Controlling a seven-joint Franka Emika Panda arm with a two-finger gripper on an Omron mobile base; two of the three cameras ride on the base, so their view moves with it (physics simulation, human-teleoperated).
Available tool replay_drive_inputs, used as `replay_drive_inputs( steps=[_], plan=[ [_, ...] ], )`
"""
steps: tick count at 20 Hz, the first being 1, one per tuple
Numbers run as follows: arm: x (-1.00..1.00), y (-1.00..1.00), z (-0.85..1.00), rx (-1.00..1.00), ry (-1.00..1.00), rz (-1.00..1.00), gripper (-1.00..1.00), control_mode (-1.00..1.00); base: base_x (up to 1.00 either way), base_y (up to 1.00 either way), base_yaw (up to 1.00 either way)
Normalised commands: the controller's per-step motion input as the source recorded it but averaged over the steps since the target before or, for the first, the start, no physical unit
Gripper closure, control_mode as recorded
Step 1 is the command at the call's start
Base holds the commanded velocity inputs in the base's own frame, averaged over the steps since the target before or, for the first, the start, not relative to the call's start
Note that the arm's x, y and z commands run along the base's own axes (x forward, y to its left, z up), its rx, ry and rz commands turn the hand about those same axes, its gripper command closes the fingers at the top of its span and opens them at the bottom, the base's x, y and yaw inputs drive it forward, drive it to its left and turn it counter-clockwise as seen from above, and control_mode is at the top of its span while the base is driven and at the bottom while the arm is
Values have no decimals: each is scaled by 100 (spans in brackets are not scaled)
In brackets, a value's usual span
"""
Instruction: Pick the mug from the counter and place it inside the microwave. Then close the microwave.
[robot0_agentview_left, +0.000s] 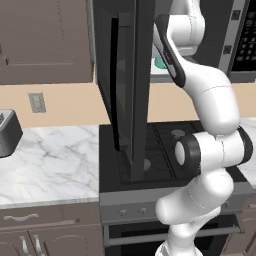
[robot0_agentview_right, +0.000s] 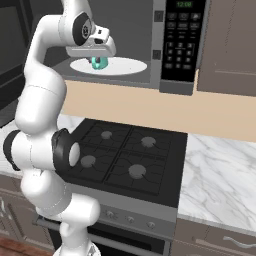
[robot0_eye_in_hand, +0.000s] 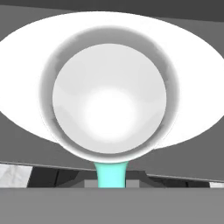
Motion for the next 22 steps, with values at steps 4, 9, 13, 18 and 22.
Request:
replay_drive_inputs(
  steps=[4,9,13,18,22],
  plan=[
    [38,0,-14,0,2,0,100,-100,0,0,0],
    [31,0,-13,0,0,0,100,-100,0,0,0],
    [26,0,-8,0,0,0,100,-100,0,0,0],
    [22,0,-20,0,0,0,100,-100,0,0,0],
    [3,0,-20,0,0,0,100,-100,0,0,0]
  ],
)
